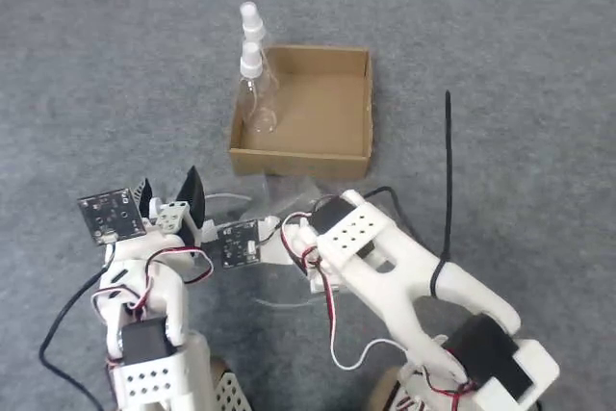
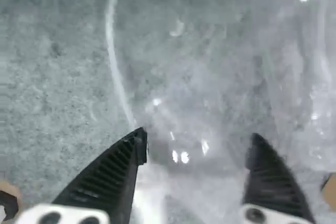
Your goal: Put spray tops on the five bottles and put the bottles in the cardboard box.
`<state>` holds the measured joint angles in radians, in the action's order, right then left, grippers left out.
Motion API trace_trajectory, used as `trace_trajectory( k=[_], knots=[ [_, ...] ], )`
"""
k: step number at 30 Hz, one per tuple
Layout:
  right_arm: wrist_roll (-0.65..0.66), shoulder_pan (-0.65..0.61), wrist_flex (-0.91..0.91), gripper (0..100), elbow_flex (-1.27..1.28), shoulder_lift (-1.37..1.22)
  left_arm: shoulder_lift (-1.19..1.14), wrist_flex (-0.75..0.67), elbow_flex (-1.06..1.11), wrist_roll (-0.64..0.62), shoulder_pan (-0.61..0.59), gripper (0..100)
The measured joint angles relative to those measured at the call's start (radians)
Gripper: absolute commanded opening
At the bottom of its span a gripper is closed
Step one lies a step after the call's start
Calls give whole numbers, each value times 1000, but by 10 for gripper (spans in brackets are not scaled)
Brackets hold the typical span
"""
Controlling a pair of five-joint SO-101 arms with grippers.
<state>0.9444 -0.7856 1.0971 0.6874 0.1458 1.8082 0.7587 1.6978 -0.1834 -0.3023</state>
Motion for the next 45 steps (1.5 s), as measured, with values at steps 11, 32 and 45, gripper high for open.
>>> trace_trajectory(
  k=[11, 32, 45],
  knots=[
    [2, 31, -8, 218, 0, 0, 0, 0, 0, 0, 0, 233],
    [-91, 29, -44, 188, -21, 0, 0, 0, 0, 0, 0, 233],
    [-245, 28, -44, 192, -54, 0, 0, 0, 0, 0, 0, 233]
  ],
)
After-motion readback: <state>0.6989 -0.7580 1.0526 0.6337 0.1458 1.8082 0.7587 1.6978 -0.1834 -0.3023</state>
